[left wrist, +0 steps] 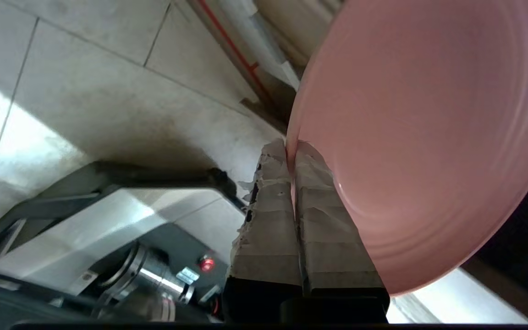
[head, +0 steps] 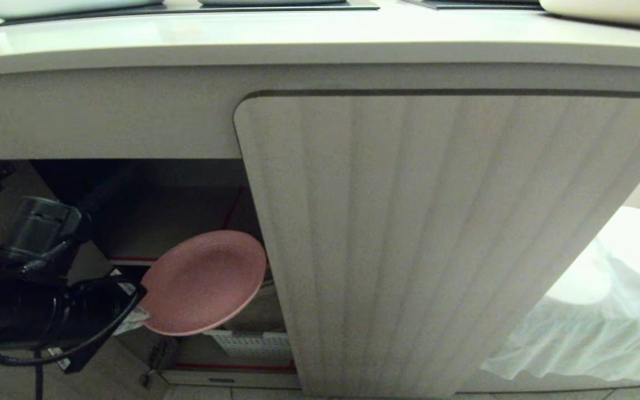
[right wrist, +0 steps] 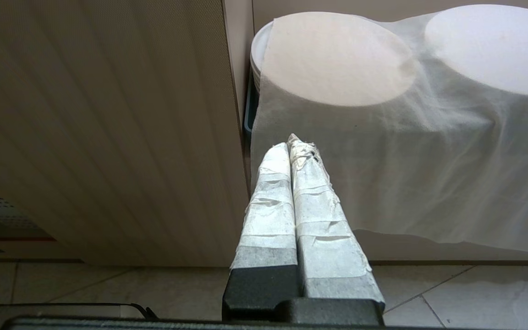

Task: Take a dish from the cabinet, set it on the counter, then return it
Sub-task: Put it back into the cabinet

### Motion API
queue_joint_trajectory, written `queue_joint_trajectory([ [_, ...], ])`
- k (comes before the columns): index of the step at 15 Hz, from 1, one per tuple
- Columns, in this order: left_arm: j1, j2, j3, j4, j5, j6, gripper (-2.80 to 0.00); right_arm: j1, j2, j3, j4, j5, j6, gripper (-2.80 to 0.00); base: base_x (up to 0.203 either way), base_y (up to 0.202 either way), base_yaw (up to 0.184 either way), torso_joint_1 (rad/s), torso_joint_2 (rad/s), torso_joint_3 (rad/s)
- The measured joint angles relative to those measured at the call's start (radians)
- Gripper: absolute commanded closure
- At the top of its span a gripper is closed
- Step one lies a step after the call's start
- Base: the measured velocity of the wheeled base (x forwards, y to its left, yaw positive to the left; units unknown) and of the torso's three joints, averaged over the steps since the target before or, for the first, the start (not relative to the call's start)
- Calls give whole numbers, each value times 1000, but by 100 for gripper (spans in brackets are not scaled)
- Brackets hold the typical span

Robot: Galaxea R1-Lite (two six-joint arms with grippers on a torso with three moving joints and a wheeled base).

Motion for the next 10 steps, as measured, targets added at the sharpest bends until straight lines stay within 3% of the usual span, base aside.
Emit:
queue_joint_trajectory([
  [10,18,74,11,-99,-5,-2,0,0,0,0,0,0,0,0,0,0,0,0,0,0],
])
